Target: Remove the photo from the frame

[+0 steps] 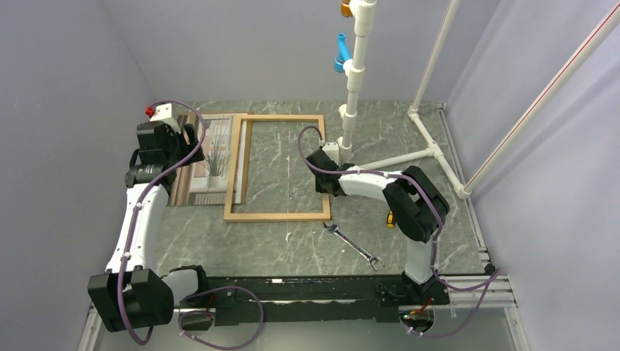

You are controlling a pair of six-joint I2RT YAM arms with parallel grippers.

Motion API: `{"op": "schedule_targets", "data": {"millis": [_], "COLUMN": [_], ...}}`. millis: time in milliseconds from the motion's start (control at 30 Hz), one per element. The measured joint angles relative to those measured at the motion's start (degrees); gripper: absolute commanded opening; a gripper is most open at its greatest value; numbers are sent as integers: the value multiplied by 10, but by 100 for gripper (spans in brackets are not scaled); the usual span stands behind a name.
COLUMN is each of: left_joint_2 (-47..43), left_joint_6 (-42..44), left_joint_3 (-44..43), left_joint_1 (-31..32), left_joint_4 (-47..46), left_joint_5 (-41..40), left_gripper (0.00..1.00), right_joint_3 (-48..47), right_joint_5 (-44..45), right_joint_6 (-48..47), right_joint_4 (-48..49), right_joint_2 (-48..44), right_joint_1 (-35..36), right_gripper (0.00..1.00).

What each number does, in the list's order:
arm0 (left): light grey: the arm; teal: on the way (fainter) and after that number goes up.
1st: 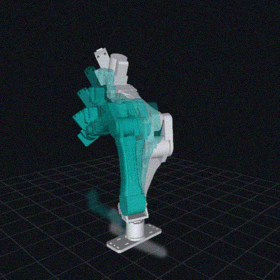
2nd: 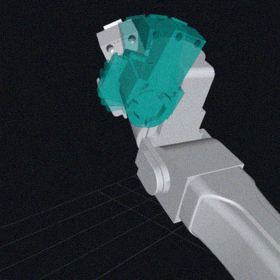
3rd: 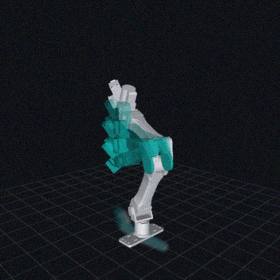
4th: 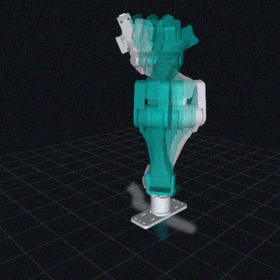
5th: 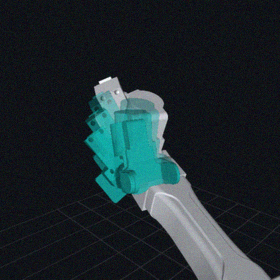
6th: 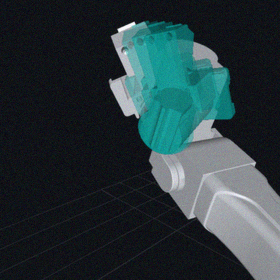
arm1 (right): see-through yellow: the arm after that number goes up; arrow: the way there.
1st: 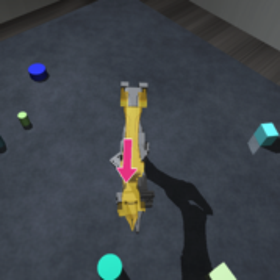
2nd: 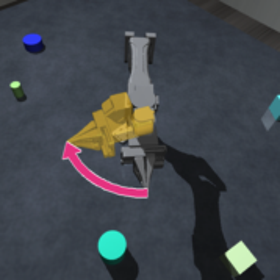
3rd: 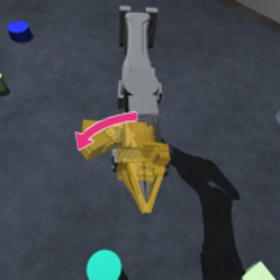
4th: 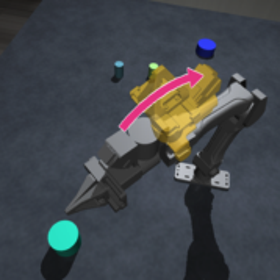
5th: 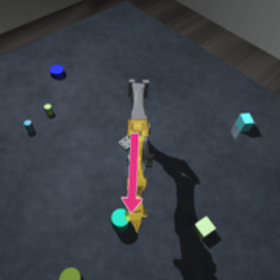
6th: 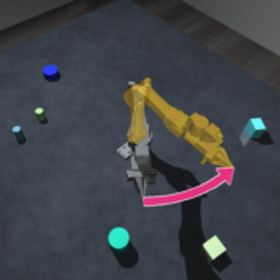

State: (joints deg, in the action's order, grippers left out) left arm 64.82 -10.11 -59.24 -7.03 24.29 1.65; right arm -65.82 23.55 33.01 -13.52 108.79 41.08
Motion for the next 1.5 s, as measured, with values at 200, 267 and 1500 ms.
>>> {"op": "schedule_targets", "data": {"millis": [200,267,1500], "left_joint_2": [3,4,20], "left_joint_6": [0,0,0], "left_joint_3": [0,0,0], "left_joint_1": [0,0,0], "left_joint_4": [0,0,2], "left_joint_5": [0,0,5], "left_gripper": [78,78,78], "right_joint_3": [-6,-6,-97], "right_joint_5": [10,11,-28], "right_joint_6": [12,13,-305], "right_joint_4": [6,7,40], "right_joint_2": [7,7,-3], "right_joint_1": [-5,-9,159], "right_gripper": [0,0,81]}}
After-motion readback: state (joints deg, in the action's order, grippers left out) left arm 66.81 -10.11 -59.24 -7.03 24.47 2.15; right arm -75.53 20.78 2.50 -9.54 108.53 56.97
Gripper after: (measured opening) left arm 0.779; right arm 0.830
